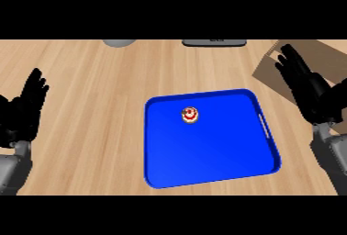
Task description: Pick the cupcake from the tray and place it in the cardboard box
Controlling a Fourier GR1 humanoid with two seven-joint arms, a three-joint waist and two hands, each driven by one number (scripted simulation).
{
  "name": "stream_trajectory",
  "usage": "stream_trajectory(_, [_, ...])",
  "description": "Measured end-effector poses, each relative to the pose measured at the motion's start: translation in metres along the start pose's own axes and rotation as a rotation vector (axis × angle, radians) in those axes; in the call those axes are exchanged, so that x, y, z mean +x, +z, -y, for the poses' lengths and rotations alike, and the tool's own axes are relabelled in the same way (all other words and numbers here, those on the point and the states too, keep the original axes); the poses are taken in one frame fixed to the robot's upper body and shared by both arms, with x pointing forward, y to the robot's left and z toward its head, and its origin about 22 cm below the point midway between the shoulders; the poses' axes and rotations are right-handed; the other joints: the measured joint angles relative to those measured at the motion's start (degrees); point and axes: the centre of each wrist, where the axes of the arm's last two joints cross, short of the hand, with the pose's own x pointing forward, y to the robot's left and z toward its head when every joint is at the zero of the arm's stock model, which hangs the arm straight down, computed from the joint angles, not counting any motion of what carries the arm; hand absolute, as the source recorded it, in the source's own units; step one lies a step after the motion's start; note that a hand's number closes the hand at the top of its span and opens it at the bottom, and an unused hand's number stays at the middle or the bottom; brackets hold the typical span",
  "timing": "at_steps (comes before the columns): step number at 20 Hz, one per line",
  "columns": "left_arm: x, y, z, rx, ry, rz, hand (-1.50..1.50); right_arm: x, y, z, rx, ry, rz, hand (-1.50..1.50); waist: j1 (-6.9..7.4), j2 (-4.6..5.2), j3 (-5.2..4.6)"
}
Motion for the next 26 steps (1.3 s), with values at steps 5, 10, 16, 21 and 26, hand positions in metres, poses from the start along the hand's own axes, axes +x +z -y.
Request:
stream_trajectory(5, [0.019, 0.004, 0.018, -0.169, -0.066, 0.170, 0.00, 0.060, -0.013, -0.006, -0.011, 0.099, 0.214, -1.50, -0.05, 0.90, 0.13])
stream_trajectory(10, [0.030, 0.015, 0.041, -0.390, -0.106, 0.298, 0.00, 0.083, -0.014, -0.011, -0.014, 0.405, 0.295, -1.50, -0.02, 1.25, 0.02])
stream_trajectory(16, [0.031, 0.017, 0.050, -0.476, -0.119, 0.344, 0.00, 0.066, -0.008, -0.027, 0.080, 0.655, 0.395, -1.50, 0.27, 1.65, 0.19])
stream_trajectory(21, [0.028, 0.019, 0.057, -0.496, -0.127, 0.358, 0.00, 0.065, -0.008, -0.048, 0.199, 0.846, 0.416, -1.50, 0.52, 1.68, 0.20])
stream_trajectory(26, [0.028, 0.020, 0.057, -0.510, -0.123, 0.357, 0.00, 0.077, -0.010, -0.080, 0.339, 1.067, 0.298, -1.50, 0.97, 1.60, 0.12])
